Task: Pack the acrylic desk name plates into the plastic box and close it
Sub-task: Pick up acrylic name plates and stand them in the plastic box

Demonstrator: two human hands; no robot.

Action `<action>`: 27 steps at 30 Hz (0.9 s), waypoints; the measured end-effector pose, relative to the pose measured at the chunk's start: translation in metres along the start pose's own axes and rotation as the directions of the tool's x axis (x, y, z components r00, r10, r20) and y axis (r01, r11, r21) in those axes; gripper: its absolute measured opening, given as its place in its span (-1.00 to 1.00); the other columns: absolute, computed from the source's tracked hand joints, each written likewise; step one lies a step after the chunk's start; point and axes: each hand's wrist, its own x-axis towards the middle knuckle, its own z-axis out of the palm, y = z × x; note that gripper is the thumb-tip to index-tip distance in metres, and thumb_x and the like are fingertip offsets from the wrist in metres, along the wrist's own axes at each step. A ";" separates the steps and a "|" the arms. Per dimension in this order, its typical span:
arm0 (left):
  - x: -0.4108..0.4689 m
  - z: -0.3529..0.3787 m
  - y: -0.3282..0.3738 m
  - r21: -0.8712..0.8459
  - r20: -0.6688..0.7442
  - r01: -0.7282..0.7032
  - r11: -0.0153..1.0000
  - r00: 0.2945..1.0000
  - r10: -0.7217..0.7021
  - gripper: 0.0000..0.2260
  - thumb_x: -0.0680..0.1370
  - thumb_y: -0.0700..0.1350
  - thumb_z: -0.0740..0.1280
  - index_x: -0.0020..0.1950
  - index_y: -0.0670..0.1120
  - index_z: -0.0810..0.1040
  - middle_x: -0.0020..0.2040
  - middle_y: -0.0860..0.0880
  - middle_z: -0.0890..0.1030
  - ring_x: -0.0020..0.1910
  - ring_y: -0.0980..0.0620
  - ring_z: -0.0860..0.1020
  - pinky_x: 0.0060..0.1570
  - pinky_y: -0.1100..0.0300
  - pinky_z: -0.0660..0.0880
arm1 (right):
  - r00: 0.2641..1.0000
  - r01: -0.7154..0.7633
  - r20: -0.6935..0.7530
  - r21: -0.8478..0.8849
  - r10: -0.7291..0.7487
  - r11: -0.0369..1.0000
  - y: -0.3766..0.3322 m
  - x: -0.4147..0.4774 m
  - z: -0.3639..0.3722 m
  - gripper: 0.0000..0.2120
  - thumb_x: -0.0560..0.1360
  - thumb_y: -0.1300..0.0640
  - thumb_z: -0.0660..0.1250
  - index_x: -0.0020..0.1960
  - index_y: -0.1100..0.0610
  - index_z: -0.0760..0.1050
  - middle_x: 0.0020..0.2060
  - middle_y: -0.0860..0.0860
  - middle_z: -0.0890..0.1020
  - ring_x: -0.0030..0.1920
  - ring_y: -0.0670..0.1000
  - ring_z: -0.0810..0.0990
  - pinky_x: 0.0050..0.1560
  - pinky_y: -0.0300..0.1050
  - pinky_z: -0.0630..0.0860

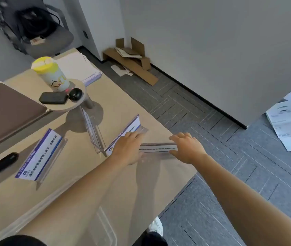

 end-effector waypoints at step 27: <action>-0.237 -0.103 -0.077 -0.339 -0.397 0.136 0.931 0.877 -0.272 -0.85 0.63 0.09 0.20 -0.03 0.04 0.41 -0.22 0.10 0.55 -0.29 0.06 0.51 -0.39 0.17 0.39 | 0.985 0.155 -0.172 0.898 0.004 0.413 -0.255 -0.064 -0.085 -0.36 0.26 -0.46 0.36 0.22 -0.32 0.20 0.32 -0.01 0.36 0.28 0.12 0.48 0.24 0.27 0.52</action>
